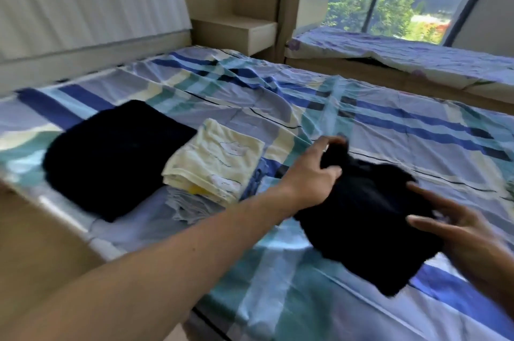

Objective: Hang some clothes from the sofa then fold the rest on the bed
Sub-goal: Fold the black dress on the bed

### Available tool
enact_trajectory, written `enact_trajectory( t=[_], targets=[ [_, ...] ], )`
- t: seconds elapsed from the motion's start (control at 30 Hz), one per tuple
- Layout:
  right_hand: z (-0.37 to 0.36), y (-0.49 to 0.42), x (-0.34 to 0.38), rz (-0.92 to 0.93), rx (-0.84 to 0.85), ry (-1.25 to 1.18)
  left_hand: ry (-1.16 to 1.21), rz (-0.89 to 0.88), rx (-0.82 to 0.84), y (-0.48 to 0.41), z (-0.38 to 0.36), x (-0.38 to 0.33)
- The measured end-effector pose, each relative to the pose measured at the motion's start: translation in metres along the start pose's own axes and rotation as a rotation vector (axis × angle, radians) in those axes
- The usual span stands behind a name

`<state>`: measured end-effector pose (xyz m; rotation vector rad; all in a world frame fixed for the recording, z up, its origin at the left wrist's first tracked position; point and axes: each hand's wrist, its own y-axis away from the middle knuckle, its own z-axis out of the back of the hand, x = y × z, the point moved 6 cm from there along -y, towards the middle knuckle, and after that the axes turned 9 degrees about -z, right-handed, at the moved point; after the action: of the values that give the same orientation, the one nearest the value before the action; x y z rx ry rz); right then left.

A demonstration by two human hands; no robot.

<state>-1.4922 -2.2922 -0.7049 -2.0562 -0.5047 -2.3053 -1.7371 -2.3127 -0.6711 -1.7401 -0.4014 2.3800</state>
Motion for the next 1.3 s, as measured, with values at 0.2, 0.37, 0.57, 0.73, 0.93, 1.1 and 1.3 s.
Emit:
enact_trajectory(
  t=[0.2,0.37,0.57,0.73,0.93,1.1,1.3],
  targets=[
    [-0.127,-0.009,0.117,0.200,0.107,-0.082,-0.010,-0.022,-0.137,-0.018,0.165,-0.052],
    [-0.271,-0.035,0.158,0.265,0.214,-0.047,-0.160,0.082,-0.161,-0.013,0.315,-0.061],
    [-0.424,-0.079,0.132,0.178,0.202,0.312,-0.283,0.388,-0.101,-0.005,0.440,0.028],
    [-0.489,-0.088,0.092,0.140,0.403,1.106,-1.041,0.505,-0.017,0.022,0.464,0.129],
    [-0.496,-0.102,0.143,0.688,0.094,1.506,-1.233,-0.042,-0.075,0.030,0.405,0.108],
    [-0.508,-0.148,0.065,0.398,0.437,1.692,-1.186,0.381,0.301,0.065,0.398,0.157],
    [-0.495,-0.144,0.088,0.495,0.424,1.470,-1.157,0.429,0.273,0.052,0.394,0.128]
  ],
)
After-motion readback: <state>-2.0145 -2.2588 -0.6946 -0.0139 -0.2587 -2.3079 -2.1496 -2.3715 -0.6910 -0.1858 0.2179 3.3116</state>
